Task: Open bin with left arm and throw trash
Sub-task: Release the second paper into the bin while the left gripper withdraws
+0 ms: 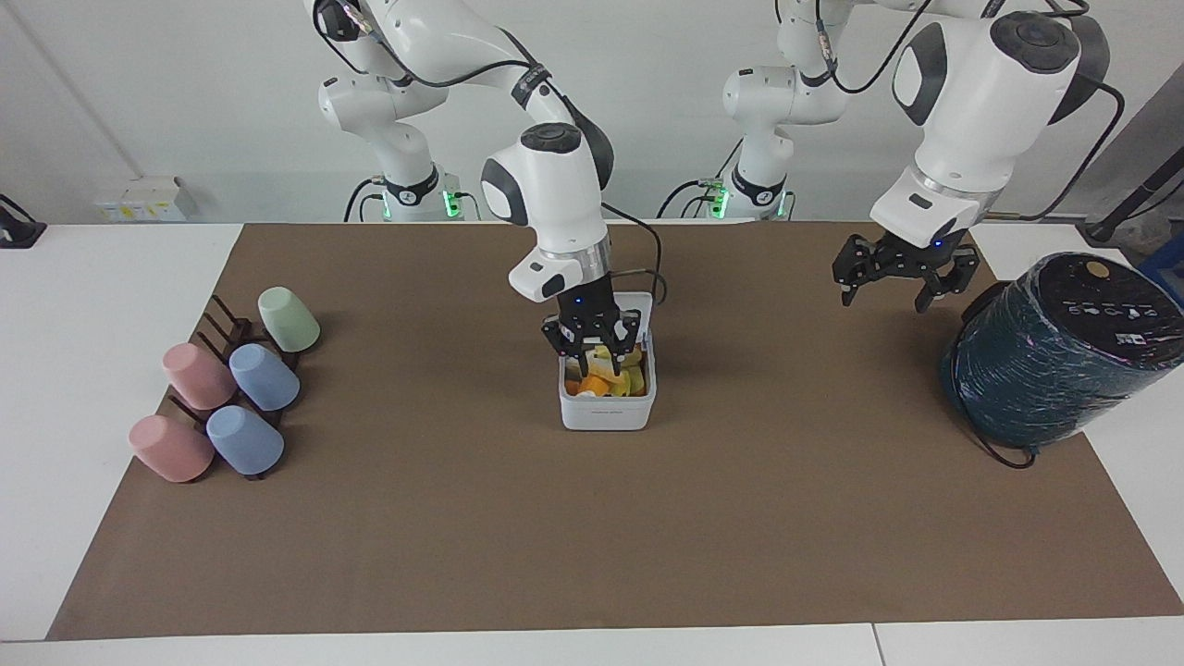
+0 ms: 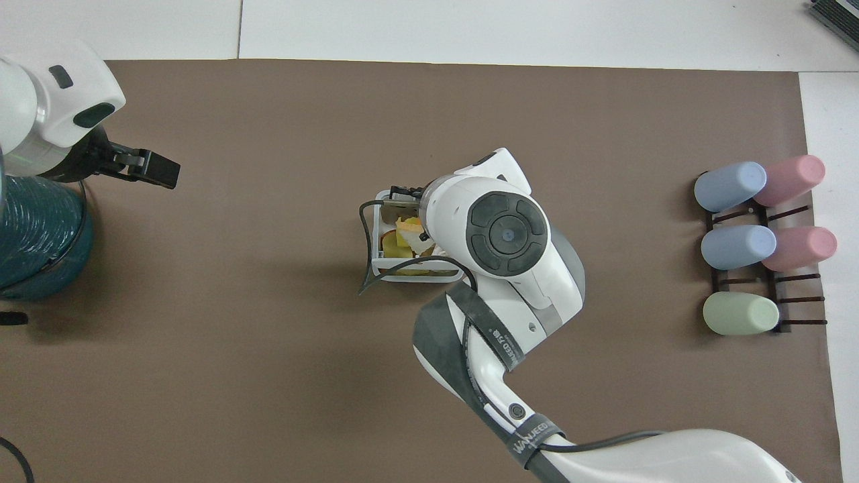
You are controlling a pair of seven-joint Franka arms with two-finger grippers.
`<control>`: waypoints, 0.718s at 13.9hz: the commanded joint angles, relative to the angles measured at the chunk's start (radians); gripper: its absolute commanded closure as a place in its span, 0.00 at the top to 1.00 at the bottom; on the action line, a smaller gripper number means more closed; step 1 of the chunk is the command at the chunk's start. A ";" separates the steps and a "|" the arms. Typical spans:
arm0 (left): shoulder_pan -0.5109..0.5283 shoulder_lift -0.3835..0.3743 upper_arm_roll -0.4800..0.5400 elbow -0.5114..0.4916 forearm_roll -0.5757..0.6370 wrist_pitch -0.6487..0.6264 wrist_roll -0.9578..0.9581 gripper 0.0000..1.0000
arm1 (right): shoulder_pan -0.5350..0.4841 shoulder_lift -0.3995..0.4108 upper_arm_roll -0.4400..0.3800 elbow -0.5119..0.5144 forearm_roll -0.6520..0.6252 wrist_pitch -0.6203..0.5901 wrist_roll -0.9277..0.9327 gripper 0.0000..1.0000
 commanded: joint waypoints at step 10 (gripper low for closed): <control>-0.008 -0.067 0.007 -0.095 -0.035 0.055 -0.065 1.00 | -0.214 -0.174 0.006 -0.089 -0.018 -0.142 -0.164 1.00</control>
